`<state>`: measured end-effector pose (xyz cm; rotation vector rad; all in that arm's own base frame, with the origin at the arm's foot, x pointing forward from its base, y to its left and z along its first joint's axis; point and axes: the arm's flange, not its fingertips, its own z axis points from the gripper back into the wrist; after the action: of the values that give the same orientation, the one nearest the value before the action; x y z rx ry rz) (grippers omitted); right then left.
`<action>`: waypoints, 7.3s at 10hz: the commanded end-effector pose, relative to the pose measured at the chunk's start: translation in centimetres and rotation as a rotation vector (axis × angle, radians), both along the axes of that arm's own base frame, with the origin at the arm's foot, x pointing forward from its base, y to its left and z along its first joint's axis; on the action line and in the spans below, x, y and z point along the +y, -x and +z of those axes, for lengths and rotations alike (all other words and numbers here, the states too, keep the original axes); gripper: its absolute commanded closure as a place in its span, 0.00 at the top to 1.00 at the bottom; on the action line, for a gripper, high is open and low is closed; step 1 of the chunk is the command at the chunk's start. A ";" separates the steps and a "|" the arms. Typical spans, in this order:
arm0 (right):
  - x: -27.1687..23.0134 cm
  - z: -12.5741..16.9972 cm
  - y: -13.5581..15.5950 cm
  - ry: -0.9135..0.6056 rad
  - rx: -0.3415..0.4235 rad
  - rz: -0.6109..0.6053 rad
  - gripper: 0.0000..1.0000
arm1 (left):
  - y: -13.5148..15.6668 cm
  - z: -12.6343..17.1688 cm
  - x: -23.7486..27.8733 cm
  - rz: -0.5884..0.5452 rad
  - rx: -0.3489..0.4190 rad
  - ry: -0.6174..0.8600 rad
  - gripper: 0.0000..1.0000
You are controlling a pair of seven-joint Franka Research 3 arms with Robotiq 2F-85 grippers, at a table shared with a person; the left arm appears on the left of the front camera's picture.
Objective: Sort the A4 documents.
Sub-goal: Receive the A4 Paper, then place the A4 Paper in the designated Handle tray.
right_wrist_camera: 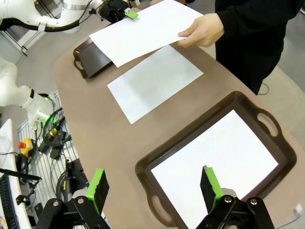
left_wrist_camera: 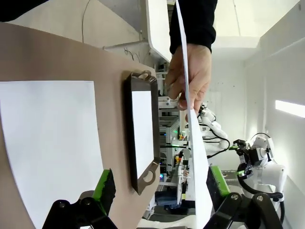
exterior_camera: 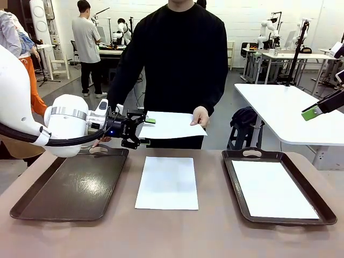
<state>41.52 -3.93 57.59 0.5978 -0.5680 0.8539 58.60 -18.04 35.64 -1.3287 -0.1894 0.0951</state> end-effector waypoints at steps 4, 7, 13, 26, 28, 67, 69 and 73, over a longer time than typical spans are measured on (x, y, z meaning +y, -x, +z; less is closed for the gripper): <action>0.0 0.0 0.0 -0.002 0.000 0.003 1.00 | -1.2 1.0 0.1 0.016 0.032 0.146 1.00; 0.0 0.0 0.0 -0.002 0.000 0.003 1.00 | -0.5 1.3 -1.2 -0.024 0.030 0.261 0.80; 0.0 0.0 0.0 -0.002 0.000 0.003 1.00 | 0.0 1.5 -2.5 -0.074 0.103 0.232 0.21; 0.0 0.0 0.0 -0.002 0.000 0.003 1.00 | 0.8 1.6 -3.1 -0.112 0.082 0.215 0.00; 0.0 0.0 0.0 -0.002 0.000 0.003 1.00 | 0.8 1.6 -3.1 -0.112 0.082 0.215 0.00; 0.0 0.0 0.0 -0.002 0.000 0.003 1.00 | 5.2 -0.1 21.2 -0.042 0.217 -0.907 0.01; 0.0 0.0 0.0 -0.002 0.000 0.003 1.00 | 4.3 0.2 21.1 -0.098 0.239 -0.891 0.01; 0.0 0.0 0.0 -0.002 0.000 0.003 1.00 | 3.5 -0.1 20.8 -0.189 0.263 -0.850 0.01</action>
<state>41.52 -4.01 57.59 0.5972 -0.5683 0.8521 54.37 2.43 35.53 -0.4843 0.0958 0.0356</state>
